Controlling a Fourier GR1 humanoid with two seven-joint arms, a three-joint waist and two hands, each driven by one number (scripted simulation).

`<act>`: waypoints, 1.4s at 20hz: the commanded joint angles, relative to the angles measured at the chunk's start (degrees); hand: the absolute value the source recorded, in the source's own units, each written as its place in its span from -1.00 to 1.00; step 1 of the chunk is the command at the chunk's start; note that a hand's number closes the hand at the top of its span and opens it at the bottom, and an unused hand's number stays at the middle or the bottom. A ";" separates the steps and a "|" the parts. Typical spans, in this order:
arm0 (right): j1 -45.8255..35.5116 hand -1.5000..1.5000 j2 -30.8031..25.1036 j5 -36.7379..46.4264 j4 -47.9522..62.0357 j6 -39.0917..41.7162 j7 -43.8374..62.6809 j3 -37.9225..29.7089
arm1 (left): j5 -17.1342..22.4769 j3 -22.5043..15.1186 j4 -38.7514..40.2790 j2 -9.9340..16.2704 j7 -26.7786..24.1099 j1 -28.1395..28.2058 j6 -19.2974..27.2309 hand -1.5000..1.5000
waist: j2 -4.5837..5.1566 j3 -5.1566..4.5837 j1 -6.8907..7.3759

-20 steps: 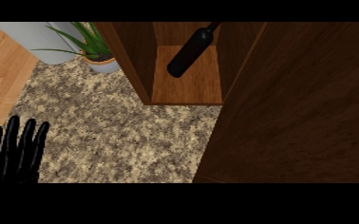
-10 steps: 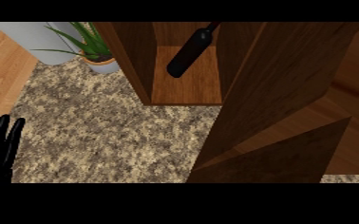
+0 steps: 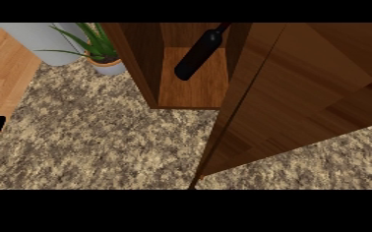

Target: Pick up the wine, place it into the cabinet and close the cabinet

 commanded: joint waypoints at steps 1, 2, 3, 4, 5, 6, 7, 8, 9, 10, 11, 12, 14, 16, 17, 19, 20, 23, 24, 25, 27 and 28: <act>-9.97 1.00 5.27 3.44 3.67 -4.81 1.12 8.80 | 3.13 2.16 1.07 0.28 2.45 -1.17 -1.88 -1.00 | 0.14 -0.04 0.14; -10.22 1.00 5.24 5.77 4.48 -6.74 0.97 10.63 | 1.87 1.87 -1.04 0.22 1.91 0.07 -1.54 -1.00 | -0.09 -0.02 0.27; -13.46 1.00 5.21 3.31 5.42 -8.19 1.37 7.99 | 0.81 -0.51 0.44 -1.25 1.85 -1.90 -1.20 -1.00 | 0.24 -0.07 0.17; -13.87 1.00 5.17 3.91 4.67 -8.71 2.74 8.40 | 3.59 2.65 1.37 -0.05 3.40 -2.79 -2.43 -1.00 | 0.21 -0.02 -0.01; -16.61 1.00 5.14 3.87 4.78 -9.56 4.68 6.37 | 2.59 1.21 0.16 -0.67 3.22 -2.54 -2.41 -1.00 | 0.20 -0.05 0.20; -17.42 1.00 5.11 4.03 7.82 -10.64 3.65 6.17 | 3.95 1.75 -3.63 0.29 5.11 -1.02 -1.86 -1.00 | 0.15 0.00 0.90; -19.62 1.00 5.09 2.87 8.11 -10.96 3.65 6.42 | 2.97 1.80 1.65 -0.63 3.30 -2.54 -3.68 -1.00 | 0.32 -0.10 0.67; -21.58 1.00 5.06 0.70 9.77 -12.22 3.02 3.69 | 2.25 0.04 -0.87 -1.10 4.60 -4.08 -0.93 -1.00 | 0.57 -0.07 0.97; -22.12 1.00 5.03 -0.94 10.96 -11.23 2.42 3.33 | 1.37 0.07 -0.39 -2.15 3.69 -3.14 -1.46 -1.00 | 0.56 0.03 0.93; -24.83 1.00 5.02 -2.38 10.19 -12.12 4.17 1.33 | 2.10 0.86 -0.96 -1.35 3.95 -2.62 -2.26 -1.00 | 0.54 -0.06 1.74; -25.87 1.00 5.01 -3.26 11.93 -13.41 3.53 0.38 | 2.88 1.50 -3.58 -0.34 5.64 -2.91 -0.88 -1.00 | 0.57 -0.03 2.30; -27.17 1.00 5.01 -6.71 13.24 -13.49 2.59 -1.41 | 2.53 0.76 -1.24 -1.64 4.84 -4.01 -2.01 -1.00 | 0.85 -0.01 1.87; -30.22 1.00 5.04 -6.41 16.02 -16.96 1.45 1.26 | 0.44 -0.94 0.17 -3.19 4.13 -3.70 -1.02 -1.00 | 0.61 -0.04 1.61; -34.77 1.00 5.05 -8.84 18.04 -17.57 1.73 -2.69 | 0.00 -1.98 -0.49 -3.96 4.01 -3.33 -1.22 -1.00 | 0.63 -0.07 2.12; -37.90 1.00 5.10 -12.10 19.69 -15.80 2.25 -7.33 | -0.74 -1.87 -0.04 -4.44 3.69 -4.20 -0.60 -1.00 | 0.83 -0.02 2.04; -44.13 1.00 5.27 -15.22 24.29 -18.70 2.09 -8.62 | -0.89 -1.41 1.65 -4.96 3.68 -4.50 -1.32 -1.00 | 0.65 0.00 1.75; -46.68 1.00 5.33 -15.48 28.14 -20.23 -0.18 -8.26 | 1.73 1.33 1.69 -3.04 6.54 -6.23 -1.04 -1.00 | 0.69 0.03 1.78; -51.91 1.00 5.44 -18.51 36.82 -18.16 -4.27 -12.36 | 0.38 -0.01 -3.36 -4.37 8.82 -7.63 4.11 -1.00 | 0.77 0.15 1.43; -53.48 1.00 5.46 -20.75 39.87 -18.74 -7.45 -14.45 | -1.51 -1.69 0.78 -6.05 6.52 -7.08 2.03 -1.00 | 0.94 0.11 1.62; -56.38 1.00 5.48 -21.61 43.79 -17.43 -6.60 -17.22 | 0.00 -0.12 -0.77 -4.81 7.78 -7.89 1.50 -1.00 | 0.96 0.10 1.88; -58.01 1.00 5.51 -18.63 47.15 -14.51 -9.48 -16.06 | 1.71 2.18 0.72 -4.36 9.43 -8.67 0.77 -1.00 | 0.78 0.12 0.99; -58.43 1.00 5.51 -16.43 48.42 -13.18 -8.66 -17.65 | -0.13 1.98 3.36 -5.46 6.90 -7.99 -0.91 -1.00 | 0.70 0.10 0.53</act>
